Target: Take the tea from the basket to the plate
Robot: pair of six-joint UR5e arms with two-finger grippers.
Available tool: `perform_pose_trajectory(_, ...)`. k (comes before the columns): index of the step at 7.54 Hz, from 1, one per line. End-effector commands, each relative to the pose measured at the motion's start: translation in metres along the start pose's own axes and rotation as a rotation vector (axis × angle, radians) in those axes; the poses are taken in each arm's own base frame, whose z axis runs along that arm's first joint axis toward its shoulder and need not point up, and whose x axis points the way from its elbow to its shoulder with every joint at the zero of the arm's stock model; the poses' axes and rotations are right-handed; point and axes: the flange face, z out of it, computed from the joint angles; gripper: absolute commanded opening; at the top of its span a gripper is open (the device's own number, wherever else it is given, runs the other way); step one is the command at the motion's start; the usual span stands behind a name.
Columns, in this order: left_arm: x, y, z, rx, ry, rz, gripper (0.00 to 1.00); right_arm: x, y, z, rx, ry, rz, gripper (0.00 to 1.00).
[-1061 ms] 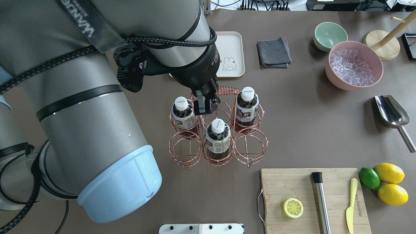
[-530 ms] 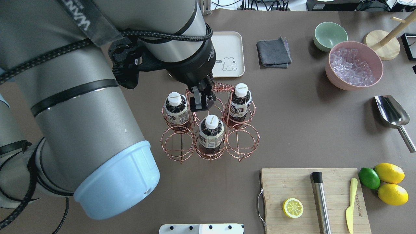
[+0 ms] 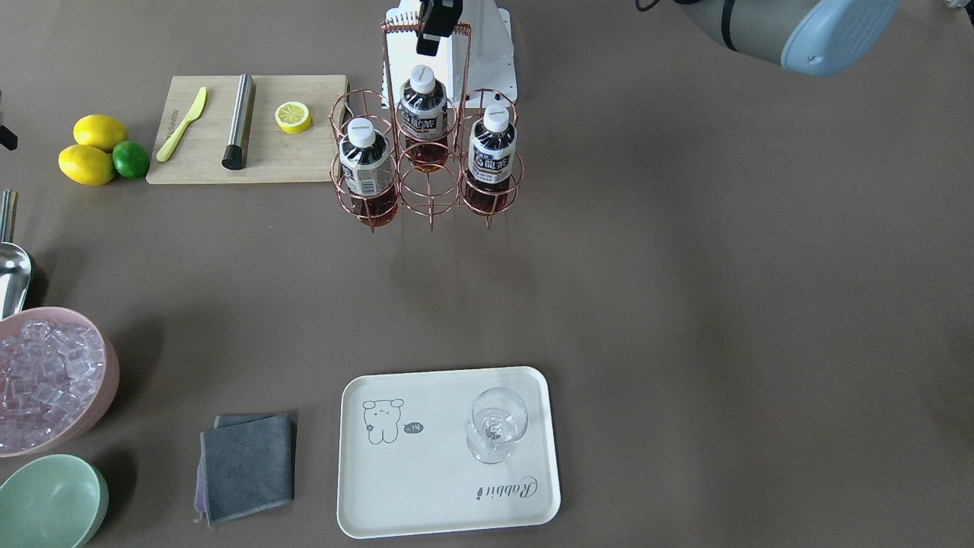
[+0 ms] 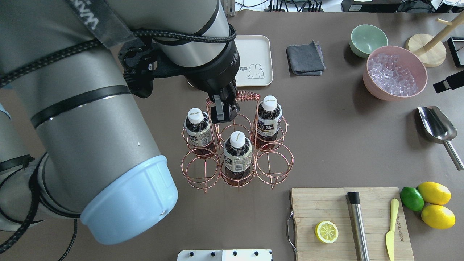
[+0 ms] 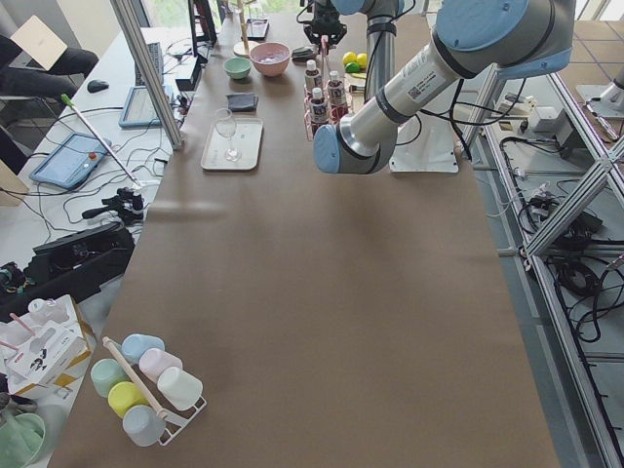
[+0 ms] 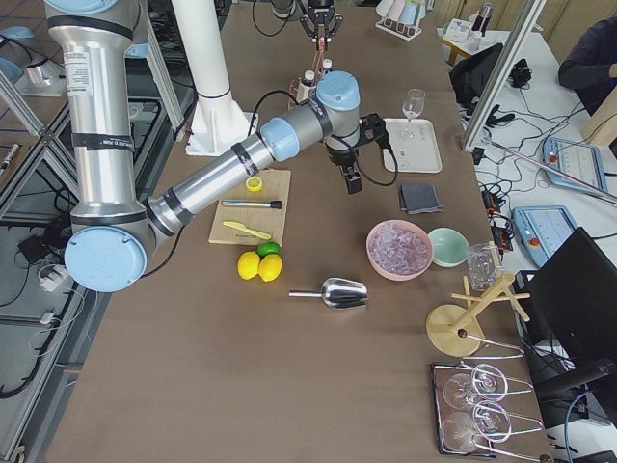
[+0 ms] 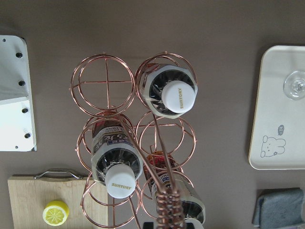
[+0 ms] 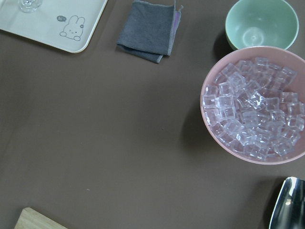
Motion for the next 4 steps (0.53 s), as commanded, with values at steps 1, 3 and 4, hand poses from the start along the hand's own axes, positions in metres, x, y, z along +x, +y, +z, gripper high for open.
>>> perform_pose_trajectory(1,-0.001,-0.001,0.001,0.001,-0.004,-0.001,0.0,-0.054,-0.018,0.012,-0.009,-0.05,-0.028,1.0)
perform_pose_trajectory(3,0.001,0.0,0.009,0.014,-0.011,-0.005,0.0,-0.089,-0.036,0.018,-0.005,-0.081,-0.055,1.0)
perform_pose_trajectory(4,0.0,0.0,0.009,0.012,-0.013,-0.004,0.0,-0.097,-0.04,0.019,0.001,-0.087,-0.079,1.0)
